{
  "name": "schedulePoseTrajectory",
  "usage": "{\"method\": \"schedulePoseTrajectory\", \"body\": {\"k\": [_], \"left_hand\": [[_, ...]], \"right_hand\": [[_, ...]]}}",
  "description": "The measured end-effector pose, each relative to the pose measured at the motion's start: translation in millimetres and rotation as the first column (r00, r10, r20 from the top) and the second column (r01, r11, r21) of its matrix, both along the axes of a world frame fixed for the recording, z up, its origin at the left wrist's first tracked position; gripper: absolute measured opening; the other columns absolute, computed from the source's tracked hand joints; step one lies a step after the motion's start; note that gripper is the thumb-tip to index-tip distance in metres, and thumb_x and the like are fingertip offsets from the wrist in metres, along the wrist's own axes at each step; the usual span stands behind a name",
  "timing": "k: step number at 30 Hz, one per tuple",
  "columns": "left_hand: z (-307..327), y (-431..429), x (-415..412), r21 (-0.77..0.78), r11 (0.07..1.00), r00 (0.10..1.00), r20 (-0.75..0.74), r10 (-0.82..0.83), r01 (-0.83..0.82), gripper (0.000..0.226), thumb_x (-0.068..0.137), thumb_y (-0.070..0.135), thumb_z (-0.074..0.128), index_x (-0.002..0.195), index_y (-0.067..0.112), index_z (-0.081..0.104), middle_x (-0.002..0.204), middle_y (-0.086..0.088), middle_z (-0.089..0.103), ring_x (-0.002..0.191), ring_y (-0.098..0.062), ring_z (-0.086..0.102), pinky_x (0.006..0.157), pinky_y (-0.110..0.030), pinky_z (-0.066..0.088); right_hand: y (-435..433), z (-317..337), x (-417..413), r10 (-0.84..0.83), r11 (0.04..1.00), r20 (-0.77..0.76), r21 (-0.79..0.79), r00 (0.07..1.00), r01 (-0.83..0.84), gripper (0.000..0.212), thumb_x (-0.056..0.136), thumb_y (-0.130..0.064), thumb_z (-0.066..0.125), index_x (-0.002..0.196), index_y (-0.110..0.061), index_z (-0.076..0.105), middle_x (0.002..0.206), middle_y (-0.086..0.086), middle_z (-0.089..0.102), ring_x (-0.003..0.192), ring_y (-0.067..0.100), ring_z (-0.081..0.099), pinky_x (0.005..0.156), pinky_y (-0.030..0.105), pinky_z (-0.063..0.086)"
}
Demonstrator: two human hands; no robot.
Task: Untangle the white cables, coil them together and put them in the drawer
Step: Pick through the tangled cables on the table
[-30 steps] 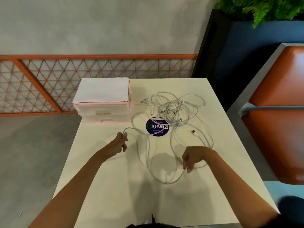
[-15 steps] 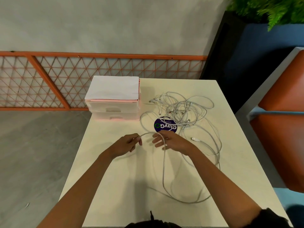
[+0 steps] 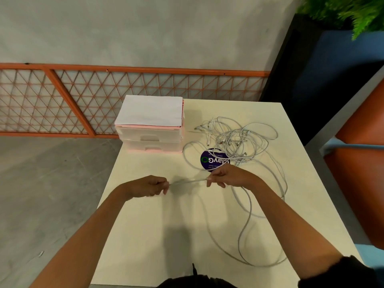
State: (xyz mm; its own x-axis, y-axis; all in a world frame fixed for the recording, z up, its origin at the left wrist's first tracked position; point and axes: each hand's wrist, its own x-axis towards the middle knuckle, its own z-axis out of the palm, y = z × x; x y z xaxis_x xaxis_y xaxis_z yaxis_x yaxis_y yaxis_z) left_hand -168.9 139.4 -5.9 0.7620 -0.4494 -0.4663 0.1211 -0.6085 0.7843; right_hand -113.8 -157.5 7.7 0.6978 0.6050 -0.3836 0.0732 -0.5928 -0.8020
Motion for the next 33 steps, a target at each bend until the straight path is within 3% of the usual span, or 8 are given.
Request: {"method": "schedulePoseTrajectory", "body": {"k": [3,12,16,20,25,28,30,33], "left_hand": [[-5.9,14.7,3.7,0.067,0.998,0.997,0.078,0.015,-0.020,0.030,0.104,0.022,0.036,0.083,0.009,0.053,0.058,0.020,0.043,0.058,-0.002,0.035,0.058,-0.012,0.031],[-38.6,39.3,-1.6,0.201,0.971,0.975,0.205,0.088,-0.130,0.032,0.101,0.013,0.039,0.071,0.019,0.047,0.057,0.019,0.047,0.055,-0.006,0.032,0.060,-0.019,0.030],[-48.2,51.7,-4.8,0.261,0.957,0.976,0.202,0.078,-0.130,0.037,0.101,0.015,0.041,0.066,0.026,0.046,0.062,0.009,0.045,0.056,-0.007,0.031,0.061,-0.022,0.032],[-51.0,67.4,-8.4,0.332,0.932,0.975,0.209,0.078,-0.146,0.035,0.095,0.004,0.037,0.074,0.030,0.047,0.072,-0.010,0.052,0.061,-0.013,0.033,0.062,-0.027,0.033],[-51.7,62.5,-13.4,0.504,0.809,0.936,0.319,0.151,-0.303,0.034,0.096,0.012,0.036,0.071,0.032,0.046,0.058,0.007,0.046,0.055,-0.013,0.040,0.060,-0.029,0.035],[-52.7,53.4,-11.0,0.512,0.817,0.954,0.261,0.148,-0.267,0.032,0.099,0.018,0.036,0.073,0.032,0.047,0.060,0.008,0.053,0.066,-0.017,0.052,0.067,-0.031,0.040],[-53.0,44.7,-8.6,0.469,0.859,0.969,0.223,0.111,-0.206,0.031,0.100,0.016,0.037,0.078,0.035,0.046,0.063,0.009,0.056,0.074,-0.020,0.056,0.071,-0.031,0.041],[-47.2,17.2,-7.7,0.419,0.891,0.966,0.250,0.070,-0.173,0.014,0.102,0.029,0.038,0.115,0.032,0.043,0.071,0.010,0.058,0.069,-0.016,0.055,0.070,-0.030,0.042]], "right_hand": [[-4.6,-3.9,-1.5,0.081,0.996,-0.065,-0.035,0.995,-0.083,0.027,0.097,-0.036,0.051,0.092,-0.020,0.072,0.053,-0.008,0.037,0.052,0.009,0.031,0.051,0.022,0.024],[-32.5,-11.9,-9.4,-0.012,0.998,-0.203,-0.070,0.979,-0.002,0.030,0.096,-0.038,0.051,0.085,-0.017,0.069,0.057,-0.008,0.034,0.053,0.010,0.025,0.051,0.020,0.026],[-47.1,-12.6,-13.9,-0.067,0.995,-0.217,-0.090,0.974,0.048,0.029,0.095,-0.036,0.053,0.083,-0.015,0.069,0.051,-0.010,0.031,0.048,0.007,0.026,0.048,0.017,0.025],[-59.3,-15.5,-14.8,-0.105,0.992,-0.255,-0.091,0.961,0.084,0.027,0.095,-0.033,0.055,0.082,-0.014,0.069,0.052,-0.006,0.031,0.050,0.010,0.024,0.046,0.017,0.023],[-67.8,-18.1,-19.0,-0.110,0.986,-0.236,-0.147,0.965,0.077,0.030,0.094,-0.038,0.054,0.080,-0.016,0.068,0.052,-0.005,0.027,0.051,0.011,0.020,0.045,0.019,0.018],[-60.9,-16.7,-19.9,-0.103,0.982,-0.198,-0.175,0.975,0.068,0.034,0.096,-0.041,0.051,0.077,-0.016,0.065,0.053,-0.005,0.027,0.049,0.011,0.018,0.045,0.020,0.016],[-53.2,-14.7,-19.5,-0.080,0.979,-0.168,-0.199,0.982,0.046,0.036,0.097,-0.041,0.048,0.075,-0.016,0.061,0.054,-0.004,0.031,0.047,0.010,0.021,0.045,0.019,0.019],[-41.8,-11.9,-20.1,-0.053,0.981,-0.159,-0.191,0.986,0.022,0.039,0.098,-0.042,0.045,0.071,-0.015,0.056,0.053,-0.004,0.033,0.046,0.008,0.024,0.045,0.018,0.021]]}}
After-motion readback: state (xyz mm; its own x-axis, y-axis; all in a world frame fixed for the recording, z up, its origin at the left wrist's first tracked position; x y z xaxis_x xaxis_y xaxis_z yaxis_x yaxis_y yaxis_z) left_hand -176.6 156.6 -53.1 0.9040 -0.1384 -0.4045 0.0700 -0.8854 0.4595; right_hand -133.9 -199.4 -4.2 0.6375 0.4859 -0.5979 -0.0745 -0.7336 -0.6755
